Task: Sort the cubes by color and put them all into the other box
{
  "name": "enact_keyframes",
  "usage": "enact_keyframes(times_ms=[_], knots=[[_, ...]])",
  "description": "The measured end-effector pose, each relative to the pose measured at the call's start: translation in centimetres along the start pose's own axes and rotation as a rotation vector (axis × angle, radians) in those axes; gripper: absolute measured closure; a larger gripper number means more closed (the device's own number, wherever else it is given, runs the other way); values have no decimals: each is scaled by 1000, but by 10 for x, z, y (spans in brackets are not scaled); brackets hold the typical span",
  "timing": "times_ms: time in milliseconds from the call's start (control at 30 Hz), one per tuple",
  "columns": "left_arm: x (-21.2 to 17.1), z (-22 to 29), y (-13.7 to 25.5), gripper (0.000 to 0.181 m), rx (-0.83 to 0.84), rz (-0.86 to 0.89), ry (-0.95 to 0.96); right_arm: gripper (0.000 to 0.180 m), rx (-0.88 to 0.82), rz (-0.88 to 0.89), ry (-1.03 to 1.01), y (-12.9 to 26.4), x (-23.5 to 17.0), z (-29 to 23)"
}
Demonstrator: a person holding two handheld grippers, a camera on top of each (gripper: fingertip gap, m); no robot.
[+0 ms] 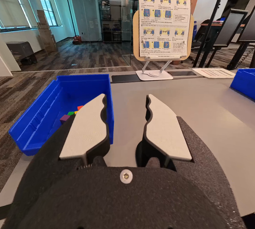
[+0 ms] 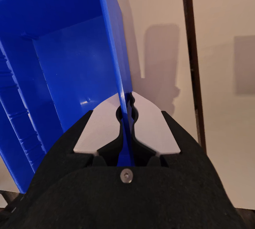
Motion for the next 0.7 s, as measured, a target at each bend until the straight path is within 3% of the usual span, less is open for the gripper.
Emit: enact_keyframes(times_ms=[267,700], knots=[[9,20,-6,128,-14,19,-24,173,17,-42,60,1,19,35],[9,42,-15,129,-27,32,-22,173,0,-20,72,-1,29,48]])
Point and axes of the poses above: each gripper's, where its closed fingertips meet, y back along the fingers, x out of its top, z = x × y across the jaws, the point moved 4 cm from there along y, back along the fingers, and after that the axes turned 8 degrees about z, right-handed, at the moved point
